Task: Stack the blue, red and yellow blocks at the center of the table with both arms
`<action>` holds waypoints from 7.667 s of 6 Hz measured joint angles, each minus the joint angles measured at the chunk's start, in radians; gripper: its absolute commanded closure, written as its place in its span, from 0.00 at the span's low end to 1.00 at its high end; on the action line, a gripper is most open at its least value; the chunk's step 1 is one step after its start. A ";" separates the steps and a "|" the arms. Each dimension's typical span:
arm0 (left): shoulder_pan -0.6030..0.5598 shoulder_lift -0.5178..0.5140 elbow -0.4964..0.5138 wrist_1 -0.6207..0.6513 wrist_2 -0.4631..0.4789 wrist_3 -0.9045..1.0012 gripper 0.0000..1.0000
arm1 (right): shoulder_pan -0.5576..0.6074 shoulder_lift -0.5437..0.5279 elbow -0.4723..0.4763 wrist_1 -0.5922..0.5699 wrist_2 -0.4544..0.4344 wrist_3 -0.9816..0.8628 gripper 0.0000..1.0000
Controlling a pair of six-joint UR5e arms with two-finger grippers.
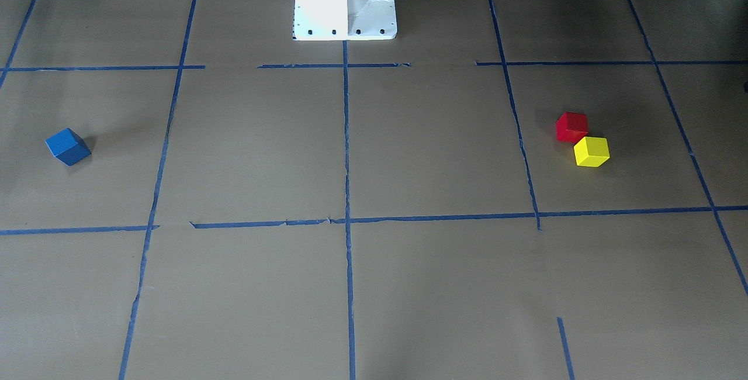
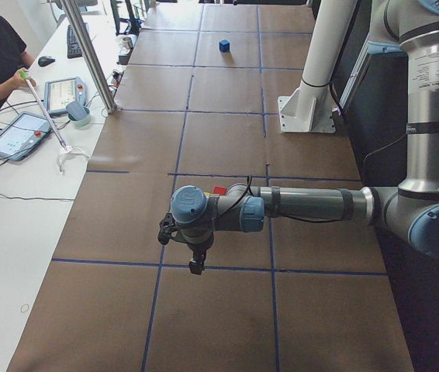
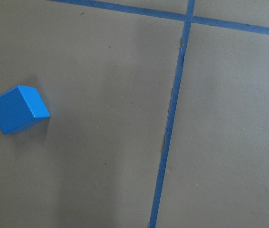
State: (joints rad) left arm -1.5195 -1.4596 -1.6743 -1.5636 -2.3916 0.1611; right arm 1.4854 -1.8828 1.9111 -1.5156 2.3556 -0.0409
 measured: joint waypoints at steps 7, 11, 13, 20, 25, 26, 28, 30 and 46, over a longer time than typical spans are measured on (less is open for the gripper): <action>0.008 0.008 0.003 -0.069 -0.005 -0.001 0.00 | -0.153 0.022 -0.006 0.120 -0.007 0.076 0.01; 0.009 0.007 -0.006 -0.070 -0.007 0.000 0.00 | -0.404 0.163 -0.109 0.322 -0.086 0.101 0.01; 0.009 0.007 -0.011 -0.070 -0.007 0.000 0.00 | -0.463 0.210 -0.140 0.332 -0.120 0.104 0.01; 0.009 0.007 -0.013 -0.070 -0.008 0.000 0.00 | -0.536 0.243 -0.223 0.332 -0.162 0.108 0.98; 0.009 0.007 -0.018 -0.070 -0.034 -0.003 0.00 | -0.765 0.610 -0.173 0.317 -0.217 0.858 1.00; 0.009 0.007 -0.018 -0.070 -0.042 -0.003 0.00 | -0.838 0.731 -0.205 0.287 -0.274 1.012 1.00; 0.009 0.007 -0.018 -0.070 -0.046 -0.003 0.00 | -0.913 0.959 -0.339 0.204 -0.348 1.226 1.00; 0.009 0.007 -0.019 -0.070 -0.046 -0.003 0.00 | -0.951 1.064 -0.427 0.173 -0.371 1.381 0.93; 0.772 0.003 -0.185 -0.507 0.322 -0.922 0.00 | -0.797 0.607 0.046 0.084 -0.252 1.205 0.00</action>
State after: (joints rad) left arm -0.7476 -1.4562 -1.8594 -2.0711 -2.0697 -0.7605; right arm 0.6879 -1.2760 1.9573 -1.4312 2.1036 1.1645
